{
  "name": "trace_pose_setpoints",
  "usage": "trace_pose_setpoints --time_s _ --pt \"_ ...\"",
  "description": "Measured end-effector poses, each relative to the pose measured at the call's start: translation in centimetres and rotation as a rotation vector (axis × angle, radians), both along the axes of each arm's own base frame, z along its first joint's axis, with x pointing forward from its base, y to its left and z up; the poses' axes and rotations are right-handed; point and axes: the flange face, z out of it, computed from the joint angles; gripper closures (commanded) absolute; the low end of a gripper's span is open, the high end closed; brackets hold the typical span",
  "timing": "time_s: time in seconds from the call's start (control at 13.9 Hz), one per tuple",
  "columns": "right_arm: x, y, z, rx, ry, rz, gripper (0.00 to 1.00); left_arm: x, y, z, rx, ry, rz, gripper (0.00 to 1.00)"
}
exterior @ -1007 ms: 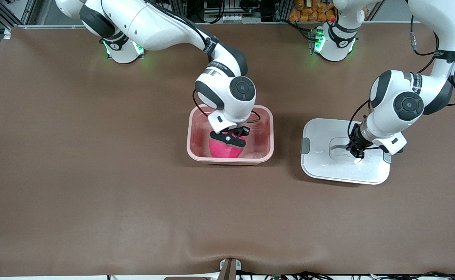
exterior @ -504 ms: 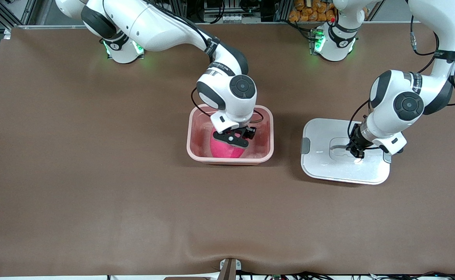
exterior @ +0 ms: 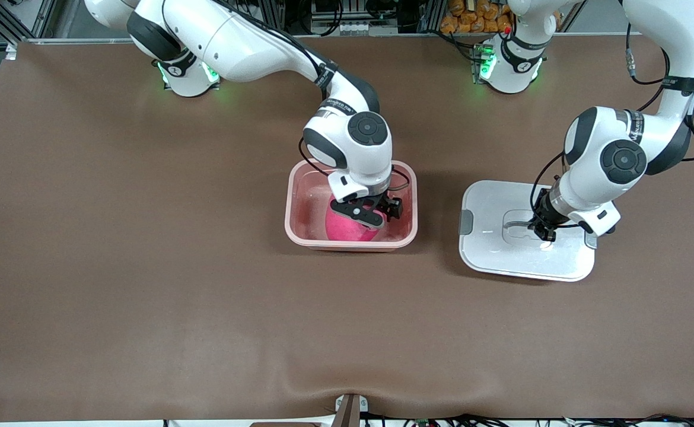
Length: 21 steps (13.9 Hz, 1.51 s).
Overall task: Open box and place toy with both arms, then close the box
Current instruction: 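Lower the toy into the box and open the right gripper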
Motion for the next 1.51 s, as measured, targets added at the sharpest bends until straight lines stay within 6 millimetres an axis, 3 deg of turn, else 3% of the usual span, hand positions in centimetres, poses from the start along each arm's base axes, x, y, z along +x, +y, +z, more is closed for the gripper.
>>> trace_pose_setpoints --time_s 1.08,1.51 --pt "0.9 1.0 2.7 0.144 -0.053 -0.168 0.00 0.1 0.6 0.0 0.000 0.001 -0.005 1.00" --pt "-1.0 2.8 4.4 0.197 -0.028 -0.173 0.00 0.1 0.6 0.0 0.000 0.001 -0.005 1.00"
